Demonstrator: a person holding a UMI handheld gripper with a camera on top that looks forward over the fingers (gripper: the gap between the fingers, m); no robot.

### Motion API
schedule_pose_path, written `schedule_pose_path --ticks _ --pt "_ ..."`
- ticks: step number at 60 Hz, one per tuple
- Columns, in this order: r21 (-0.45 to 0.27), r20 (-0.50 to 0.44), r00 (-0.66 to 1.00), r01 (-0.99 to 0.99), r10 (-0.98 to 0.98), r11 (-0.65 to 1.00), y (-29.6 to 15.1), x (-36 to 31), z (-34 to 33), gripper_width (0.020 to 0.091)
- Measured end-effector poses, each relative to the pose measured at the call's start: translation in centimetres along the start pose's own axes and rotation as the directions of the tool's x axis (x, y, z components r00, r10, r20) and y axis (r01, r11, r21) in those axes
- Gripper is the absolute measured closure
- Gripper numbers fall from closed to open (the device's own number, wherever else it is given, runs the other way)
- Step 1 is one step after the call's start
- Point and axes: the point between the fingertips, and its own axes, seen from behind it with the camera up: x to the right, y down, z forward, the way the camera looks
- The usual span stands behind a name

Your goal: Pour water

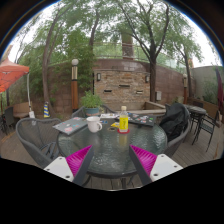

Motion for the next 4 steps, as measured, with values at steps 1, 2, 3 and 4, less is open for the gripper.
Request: schedule_pose_path --ticks 1,2,3,4 --pt "0.000 0.000 1.000 0.000 0.000 1.000 0.04 -0.07 -0.05 0.0274" --pt "-0.001 0.000 1.000 0.000 0.000 1.000 0.11 -0.07 -0.12 0.0275" --pt "-0.005 0.001 1.000 -0.001 0.001 1.000 0.22 -0.08 -0.17 0.0275" --pt "-0.008 0.002 1.000 -0.004 0.004 1.000 0.35 -0.12 -0.20 0.0275"
